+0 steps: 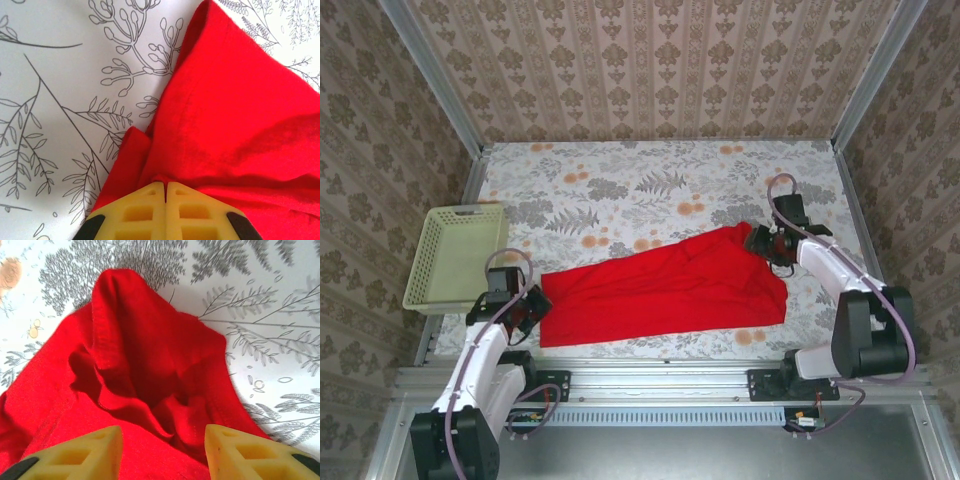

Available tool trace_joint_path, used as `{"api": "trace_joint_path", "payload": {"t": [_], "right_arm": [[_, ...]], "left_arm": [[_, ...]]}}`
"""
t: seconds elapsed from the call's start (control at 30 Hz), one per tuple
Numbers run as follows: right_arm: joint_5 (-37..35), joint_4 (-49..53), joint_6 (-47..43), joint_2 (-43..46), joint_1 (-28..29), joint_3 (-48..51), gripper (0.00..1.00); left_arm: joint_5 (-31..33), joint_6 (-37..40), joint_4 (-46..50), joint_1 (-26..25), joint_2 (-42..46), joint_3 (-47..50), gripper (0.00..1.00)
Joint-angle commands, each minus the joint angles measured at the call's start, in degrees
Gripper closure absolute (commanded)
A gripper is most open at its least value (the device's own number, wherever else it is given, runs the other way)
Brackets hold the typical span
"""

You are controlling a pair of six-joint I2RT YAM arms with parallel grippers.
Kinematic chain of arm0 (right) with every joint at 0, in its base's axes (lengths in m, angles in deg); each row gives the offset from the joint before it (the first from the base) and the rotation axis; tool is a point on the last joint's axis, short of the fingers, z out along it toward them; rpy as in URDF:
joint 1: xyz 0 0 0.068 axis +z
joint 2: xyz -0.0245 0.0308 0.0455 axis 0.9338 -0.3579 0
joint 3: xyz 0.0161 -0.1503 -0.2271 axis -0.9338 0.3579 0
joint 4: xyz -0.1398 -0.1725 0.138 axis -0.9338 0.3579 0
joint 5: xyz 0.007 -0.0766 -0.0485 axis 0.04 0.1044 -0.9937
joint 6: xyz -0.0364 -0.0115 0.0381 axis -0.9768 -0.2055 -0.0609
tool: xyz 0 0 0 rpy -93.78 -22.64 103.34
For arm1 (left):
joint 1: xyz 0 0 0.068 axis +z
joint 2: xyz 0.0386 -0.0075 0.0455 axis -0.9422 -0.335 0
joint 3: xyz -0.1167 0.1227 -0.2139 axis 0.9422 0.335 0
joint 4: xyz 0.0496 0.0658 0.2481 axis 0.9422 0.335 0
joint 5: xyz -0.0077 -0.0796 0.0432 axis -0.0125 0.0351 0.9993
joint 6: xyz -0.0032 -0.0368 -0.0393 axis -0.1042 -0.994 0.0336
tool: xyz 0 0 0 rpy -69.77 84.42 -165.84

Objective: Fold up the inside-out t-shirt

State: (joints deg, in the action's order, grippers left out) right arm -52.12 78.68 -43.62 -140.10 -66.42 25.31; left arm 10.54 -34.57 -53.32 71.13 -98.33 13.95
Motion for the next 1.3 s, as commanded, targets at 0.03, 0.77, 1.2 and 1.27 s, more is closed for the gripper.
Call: {"api": "trace_joint_path", "payload": {"t": [0.03, 0.77, 1.2, 1.27], "right_arm": [[-2.0, 1.3, -4.2, -4.0, 7.1, -6.1, 0.43], [-17.8, 13.6, -3.6, -22.7, 16.5, -21.0, 0.65], [-22.5, 15.0, -4.7, -20.1, 18.5, -22.9, 1.0], [-22.9, 15.2, -4.8, -18.9, 18.9, -23.1, 1.0]], "left_arm": [[0.1, 0.6, -1.2, -0.5, -0.8, -1.6, 1.0], [0.6, 1.2, -1.3, -1.0, -1.6, -2.3, 1.0], [0.7, 1.5, -1.2, -1.0, -2.4, -3.5, 1.0], [0.7, 1.5, -1.3, -1.1, -2.5, -3.6, 1.0]]}}
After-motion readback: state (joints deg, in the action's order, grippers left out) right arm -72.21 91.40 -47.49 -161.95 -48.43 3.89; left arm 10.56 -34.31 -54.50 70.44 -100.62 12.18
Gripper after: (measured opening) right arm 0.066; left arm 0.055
